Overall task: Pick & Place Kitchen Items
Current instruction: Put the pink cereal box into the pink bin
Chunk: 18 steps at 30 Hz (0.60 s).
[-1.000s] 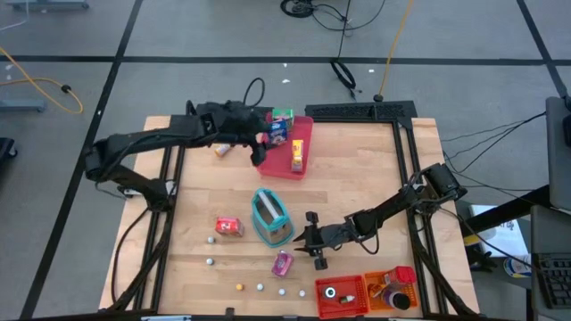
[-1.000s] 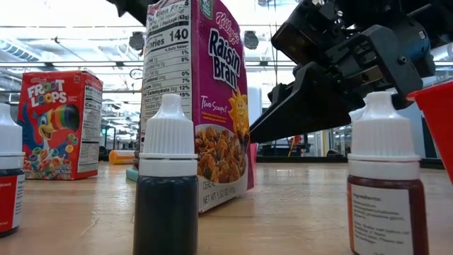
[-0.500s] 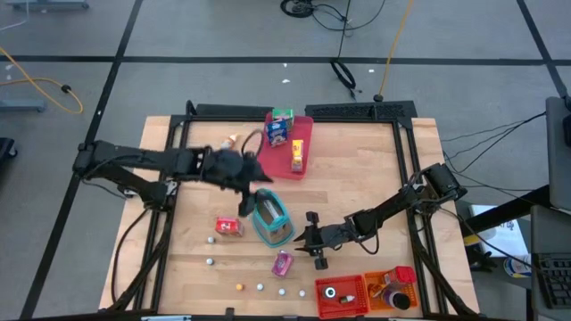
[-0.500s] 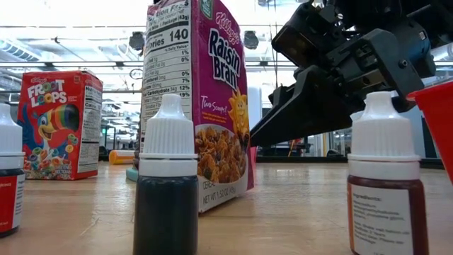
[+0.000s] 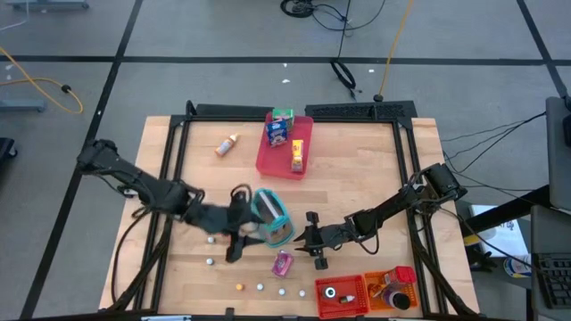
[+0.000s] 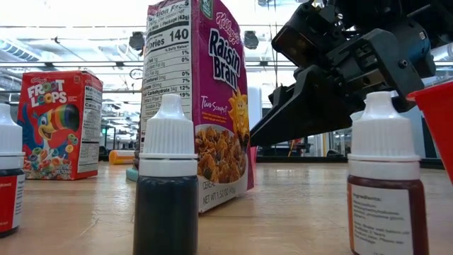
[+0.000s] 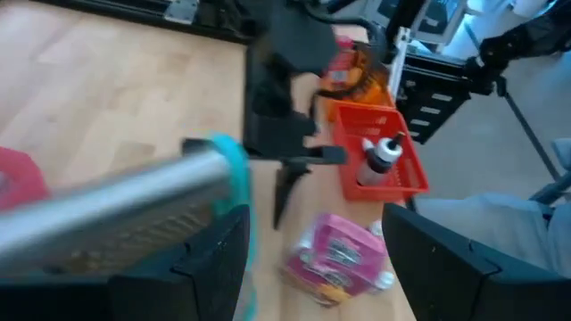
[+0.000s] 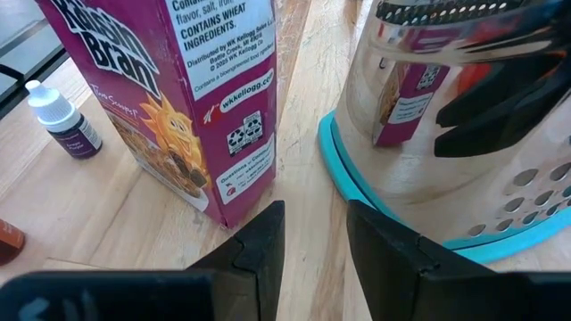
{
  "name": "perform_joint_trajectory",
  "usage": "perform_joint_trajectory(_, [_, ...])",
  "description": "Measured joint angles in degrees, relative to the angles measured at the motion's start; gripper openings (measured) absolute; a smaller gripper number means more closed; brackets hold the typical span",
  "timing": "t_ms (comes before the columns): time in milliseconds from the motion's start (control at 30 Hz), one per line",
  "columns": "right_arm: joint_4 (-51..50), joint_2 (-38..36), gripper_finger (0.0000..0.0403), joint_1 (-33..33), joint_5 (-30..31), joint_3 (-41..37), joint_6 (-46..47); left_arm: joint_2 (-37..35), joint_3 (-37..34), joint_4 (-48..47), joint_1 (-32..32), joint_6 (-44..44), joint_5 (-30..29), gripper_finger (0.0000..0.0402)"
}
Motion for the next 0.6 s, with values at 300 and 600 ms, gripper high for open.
perform_joint_trajectory(300, [0.0, 0.0, 0.0114, 0.0, 0.0, 0.0, 0.2, 6.7, 0.0, 7.7, -9.4, -4.2, -5.9, 0.0253])
perform_joint_trajectory(600, [0.5, 0.0, 0.0114, 0.4, -0.1, 0.0, 0.2, 17.8, 0.0, 16.8, -14.9, -10.4, -11.0, 0.0253])
